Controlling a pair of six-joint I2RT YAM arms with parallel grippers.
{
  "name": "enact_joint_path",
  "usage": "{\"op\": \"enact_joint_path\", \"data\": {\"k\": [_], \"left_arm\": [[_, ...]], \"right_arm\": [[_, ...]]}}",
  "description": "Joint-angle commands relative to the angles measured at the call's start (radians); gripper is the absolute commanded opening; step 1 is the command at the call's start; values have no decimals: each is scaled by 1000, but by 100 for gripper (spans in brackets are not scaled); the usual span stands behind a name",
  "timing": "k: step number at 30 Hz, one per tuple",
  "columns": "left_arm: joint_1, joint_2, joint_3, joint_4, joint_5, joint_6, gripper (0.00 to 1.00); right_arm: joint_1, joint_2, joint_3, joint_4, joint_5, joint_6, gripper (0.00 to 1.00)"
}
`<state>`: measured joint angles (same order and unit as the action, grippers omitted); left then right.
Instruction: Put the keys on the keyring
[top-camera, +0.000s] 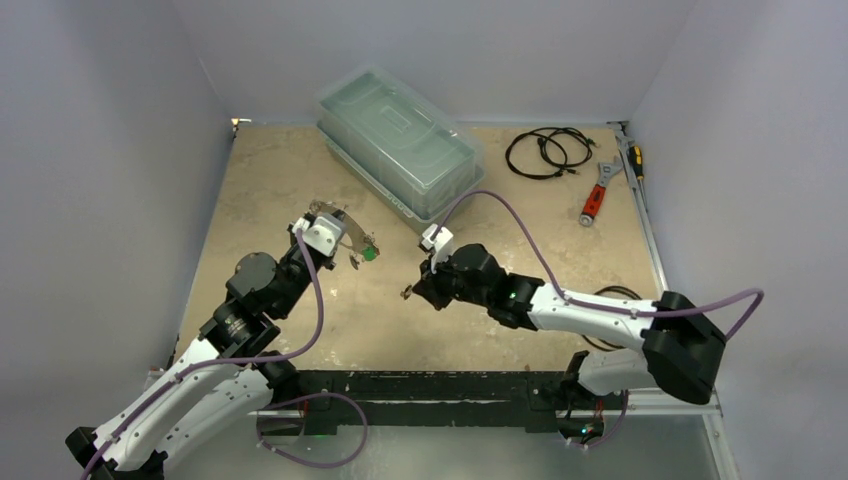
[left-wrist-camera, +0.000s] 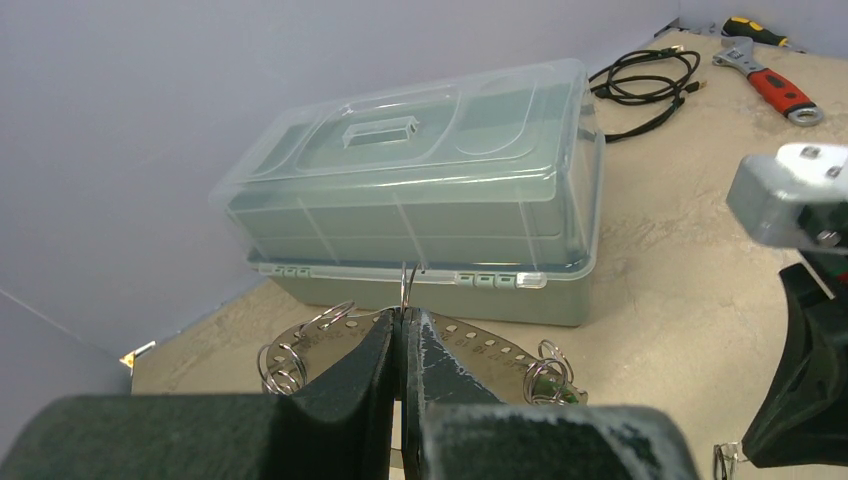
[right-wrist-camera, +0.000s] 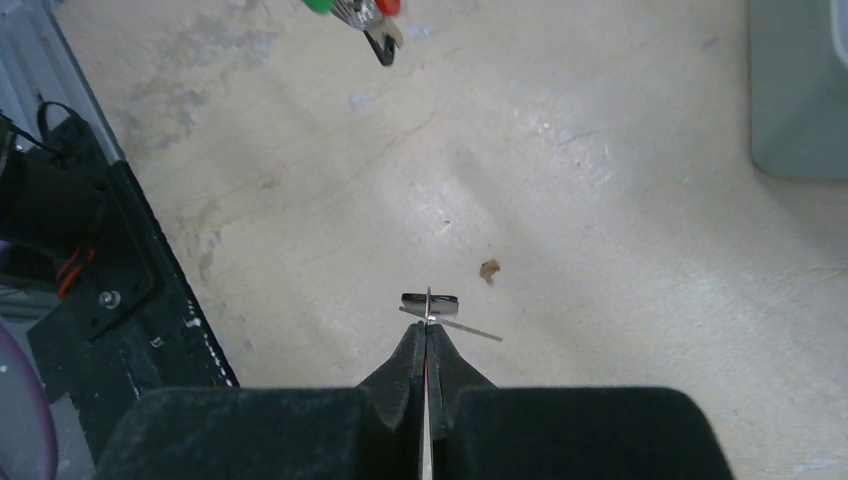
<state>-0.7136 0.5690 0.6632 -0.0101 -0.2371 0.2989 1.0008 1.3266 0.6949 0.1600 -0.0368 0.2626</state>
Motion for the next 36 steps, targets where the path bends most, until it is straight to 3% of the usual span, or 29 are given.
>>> {"op": "enact_joint_path", "data": {"k": [1,21,27,36], "left_arm": [[7,-12,14,50,20,5,0],[8,14,15,55,230,5,0],[7,36,20,53,421,2,0],[7,99,43,50,625,-36,0]], "right_arm": [[-4,-80,-3,-3,17,-47,0],[-4,-315,100,-126,88,-182,0],[-3,-371,126,-155,78,-209,0],[-4,-460,164,-181,-72,-222,0]]}}
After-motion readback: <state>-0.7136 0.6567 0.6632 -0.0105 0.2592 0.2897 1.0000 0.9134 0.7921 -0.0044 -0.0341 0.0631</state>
